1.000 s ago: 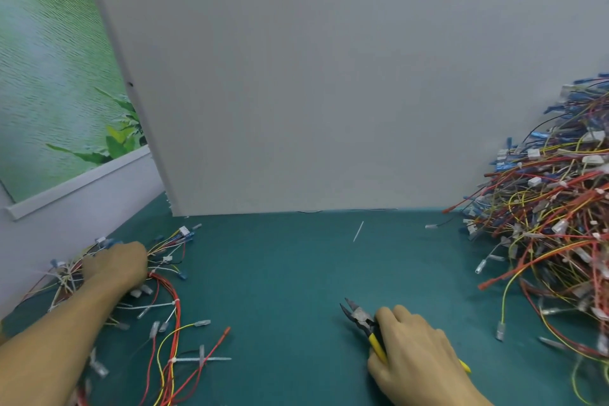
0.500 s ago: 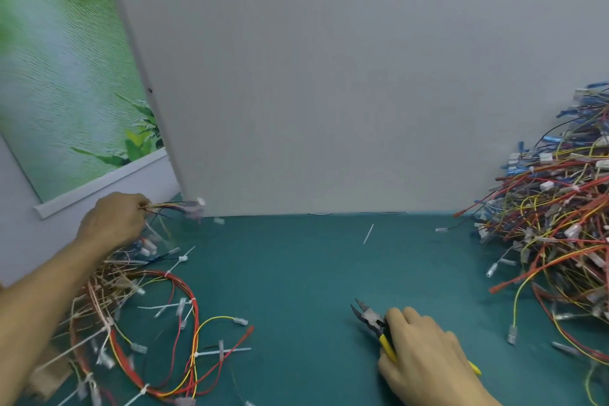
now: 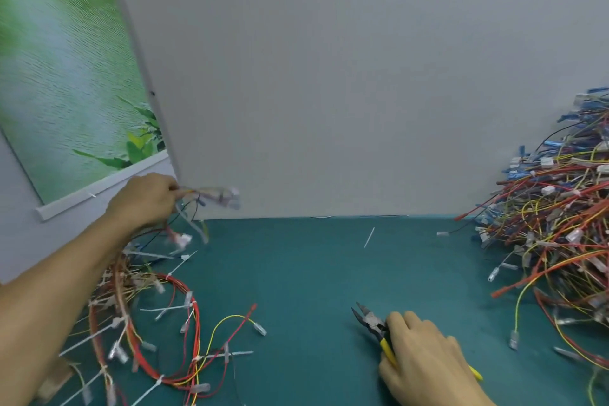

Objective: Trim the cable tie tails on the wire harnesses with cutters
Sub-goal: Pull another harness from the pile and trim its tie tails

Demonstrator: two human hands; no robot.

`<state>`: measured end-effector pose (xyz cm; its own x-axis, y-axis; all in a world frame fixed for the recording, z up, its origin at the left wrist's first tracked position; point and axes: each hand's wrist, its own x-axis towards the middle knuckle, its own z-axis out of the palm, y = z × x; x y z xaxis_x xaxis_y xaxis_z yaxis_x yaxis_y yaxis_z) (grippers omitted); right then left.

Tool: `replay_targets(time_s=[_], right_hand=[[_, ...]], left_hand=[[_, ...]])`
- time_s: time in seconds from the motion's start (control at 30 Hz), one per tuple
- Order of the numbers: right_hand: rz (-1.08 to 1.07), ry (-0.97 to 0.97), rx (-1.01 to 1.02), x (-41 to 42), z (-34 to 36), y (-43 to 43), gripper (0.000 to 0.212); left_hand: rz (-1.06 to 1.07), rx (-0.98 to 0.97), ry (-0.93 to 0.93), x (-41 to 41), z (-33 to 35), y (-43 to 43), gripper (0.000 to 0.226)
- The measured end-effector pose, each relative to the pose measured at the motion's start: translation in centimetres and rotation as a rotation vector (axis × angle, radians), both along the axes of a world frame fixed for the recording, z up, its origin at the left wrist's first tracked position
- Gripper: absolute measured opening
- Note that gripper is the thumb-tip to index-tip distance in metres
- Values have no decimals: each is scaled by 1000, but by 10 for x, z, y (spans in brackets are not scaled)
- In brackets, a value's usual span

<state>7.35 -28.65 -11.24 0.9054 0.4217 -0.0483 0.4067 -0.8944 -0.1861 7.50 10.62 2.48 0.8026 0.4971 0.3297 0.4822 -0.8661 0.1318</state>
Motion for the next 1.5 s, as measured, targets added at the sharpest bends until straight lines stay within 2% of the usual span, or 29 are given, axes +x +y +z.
replay_targets(time_s=[0.1,0.17,0.23,0.33,0.47,0.63,0.7,0.8,0.9,1.07,1.27,1.37,1.5], right_hand=[[-8,2,2,1,-1,0,15],[-14,19,12,2,0,0,15],[-11,46,36,3,2,-1,16],[-7,101,119,7,6,-5,14],[3,153,203,11,9,-10,7],[-46,191,329,16,15,-20,4],[-104,197,449,18,19,-23,1],[-180,168,714,21,24,-27,8],[-154,148,881,22,27,-26,13],[-155,254,1122,20,24,-16,11],[-268,224,1253,22,15,-11,10],[-329,189,1228,28,11,-13,10],[-362,92,1065,37,11,-23,14]], left_hand=[[-155,-389,-383,7,22,-22,24],[-238,-609,-508,11,41,-43,25],[-300,-732,-555,14,57,-65,24],[-354,-913,-571,18,68,-95,21],[-374,-1105,-497,24,63,-120,19],[-415,-1210,-377,30,46,-139,12],[-435,-1248,-363,32,39,-145,16],[-444,-1312,-346,32,25,-157,20],[-446,-1397,-334,30,4,-177,34],[-533,-1344,-263,20,-53,-225,58],[-639,-1199,-164,9,-119,-273,77],[-692,-1094,-86,3,-134,-283,78],[-749,-856,-84,-6,-136,-291,70]])
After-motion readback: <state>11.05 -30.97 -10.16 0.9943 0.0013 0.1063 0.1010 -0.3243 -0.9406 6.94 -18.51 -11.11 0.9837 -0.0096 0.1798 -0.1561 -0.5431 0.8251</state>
